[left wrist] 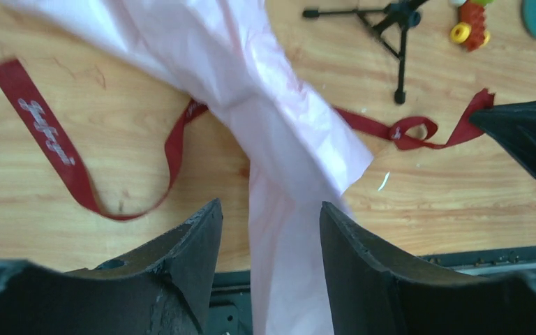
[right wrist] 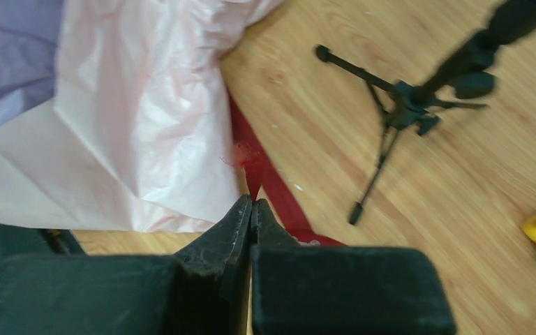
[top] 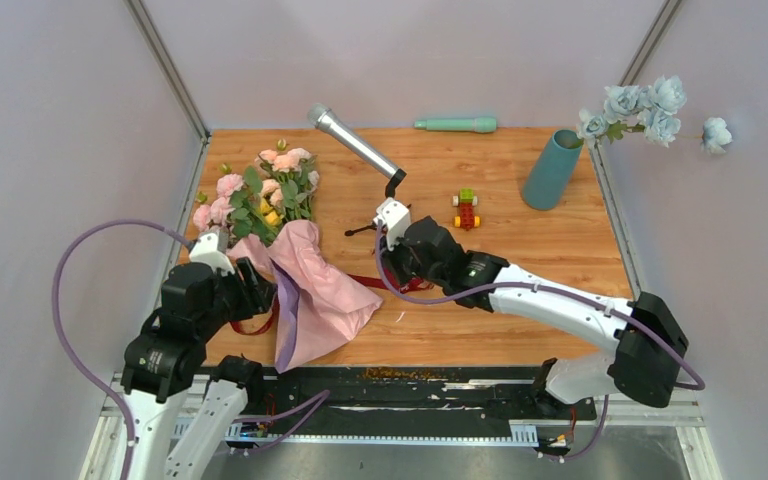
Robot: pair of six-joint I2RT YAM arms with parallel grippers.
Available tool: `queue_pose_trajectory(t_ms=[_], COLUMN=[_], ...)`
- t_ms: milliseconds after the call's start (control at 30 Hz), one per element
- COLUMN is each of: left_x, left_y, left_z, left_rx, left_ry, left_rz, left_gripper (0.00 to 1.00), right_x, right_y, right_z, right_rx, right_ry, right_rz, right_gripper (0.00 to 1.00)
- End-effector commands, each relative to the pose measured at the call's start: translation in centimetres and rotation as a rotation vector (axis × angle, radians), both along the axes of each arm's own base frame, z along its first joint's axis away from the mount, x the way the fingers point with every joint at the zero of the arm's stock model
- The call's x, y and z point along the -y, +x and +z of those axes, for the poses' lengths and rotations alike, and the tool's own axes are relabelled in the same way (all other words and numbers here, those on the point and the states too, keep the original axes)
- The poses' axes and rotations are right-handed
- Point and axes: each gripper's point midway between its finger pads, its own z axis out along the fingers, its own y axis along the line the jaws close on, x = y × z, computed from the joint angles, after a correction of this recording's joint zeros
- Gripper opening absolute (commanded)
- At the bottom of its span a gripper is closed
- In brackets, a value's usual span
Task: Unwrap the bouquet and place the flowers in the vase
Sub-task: Unfold the wrapping paper at the center of the board.
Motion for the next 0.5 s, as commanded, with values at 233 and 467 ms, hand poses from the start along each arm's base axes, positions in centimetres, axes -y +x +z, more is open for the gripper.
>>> queue_pose_trajectory(t_ms=[233, 467], left_x=[4.3, 7.8], left_y=[3.8, 5.9], left_z=[11.4, 9.3], left_rx=[0.259, 0.202], left_ry=[-0.143, -0.275], left_rz=[-0.181, -0.292], left_gripper=[0.66, 0.66], right_x=[8.3, 13.2], right_y=[4.4, 6.8], right_z=[2.3, 1.1], right_rx=[0.022, -0.027], right_ry=[0.016, 0.027], right_rz=[-0.327, -0.513], right_gripper=[0.00, 0.00])
